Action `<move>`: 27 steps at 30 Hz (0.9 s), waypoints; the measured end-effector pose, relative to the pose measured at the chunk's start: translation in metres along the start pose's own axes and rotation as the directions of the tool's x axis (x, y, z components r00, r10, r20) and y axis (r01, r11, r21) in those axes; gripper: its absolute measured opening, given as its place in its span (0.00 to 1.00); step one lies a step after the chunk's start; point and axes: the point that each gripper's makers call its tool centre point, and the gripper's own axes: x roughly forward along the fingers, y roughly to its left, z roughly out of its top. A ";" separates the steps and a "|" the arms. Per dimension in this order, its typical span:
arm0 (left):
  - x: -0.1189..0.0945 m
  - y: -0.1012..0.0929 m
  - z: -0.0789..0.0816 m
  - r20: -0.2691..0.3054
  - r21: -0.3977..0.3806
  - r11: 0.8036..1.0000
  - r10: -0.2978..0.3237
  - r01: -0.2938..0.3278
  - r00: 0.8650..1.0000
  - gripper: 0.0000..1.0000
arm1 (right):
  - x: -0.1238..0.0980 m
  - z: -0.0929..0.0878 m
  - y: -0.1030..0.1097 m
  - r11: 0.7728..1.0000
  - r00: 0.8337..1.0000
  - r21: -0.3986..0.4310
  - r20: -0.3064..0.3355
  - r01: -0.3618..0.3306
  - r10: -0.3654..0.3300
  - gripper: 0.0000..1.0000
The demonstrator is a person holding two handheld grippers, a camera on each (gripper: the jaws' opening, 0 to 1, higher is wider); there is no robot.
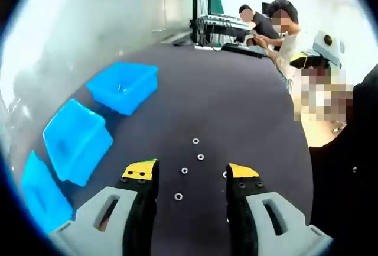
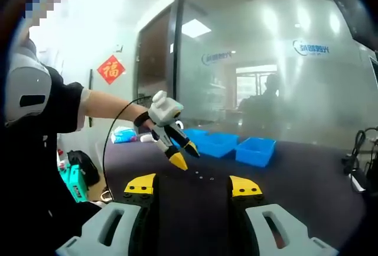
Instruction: Sort the screws, nuts, and washers into the corresponding bins
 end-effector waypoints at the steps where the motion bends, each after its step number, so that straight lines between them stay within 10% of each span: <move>1: 0.001 0.001 -0.001 -0.009 0.002 1.000 -0.003 0.003 1.000 0.41 | 0.000 0.000 -0.001 1.000 1.000 0.001 0.001 0.002 -0.002 0.42; 27: 0.027 0.014 -0.022 -0.060 -0.059 0.998 -0.019 0.015 0.998 0.20 | 0.000 -0.001 -0.005 1.000 1.000 0.028 0.020 0.008 -0.008 0.42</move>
